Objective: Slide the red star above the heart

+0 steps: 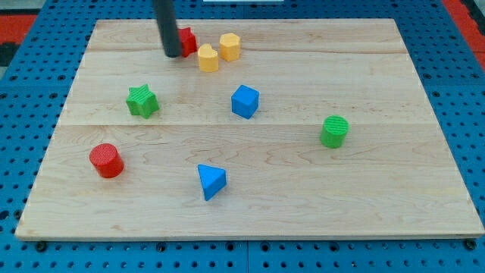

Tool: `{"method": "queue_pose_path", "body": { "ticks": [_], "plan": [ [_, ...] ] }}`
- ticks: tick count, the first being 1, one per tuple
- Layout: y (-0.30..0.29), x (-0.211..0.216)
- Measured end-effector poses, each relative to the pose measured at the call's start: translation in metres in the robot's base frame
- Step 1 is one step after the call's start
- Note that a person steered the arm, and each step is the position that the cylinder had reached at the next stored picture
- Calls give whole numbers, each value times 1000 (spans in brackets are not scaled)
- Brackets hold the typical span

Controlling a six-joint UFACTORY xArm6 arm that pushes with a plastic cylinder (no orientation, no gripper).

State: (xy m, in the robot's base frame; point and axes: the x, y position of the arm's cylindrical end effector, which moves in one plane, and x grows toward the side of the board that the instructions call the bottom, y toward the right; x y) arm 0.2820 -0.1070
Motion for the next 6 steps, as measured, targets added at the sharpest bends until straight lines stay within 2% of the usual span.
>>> {"method": "queue_pose_path", "body": {
  "ticks": [1, 3, 5, 6],
  "plan": [
    [-74, 0],
    [-19, -43],
    [-5, -22],
    [-43, 4]
  ]
}}
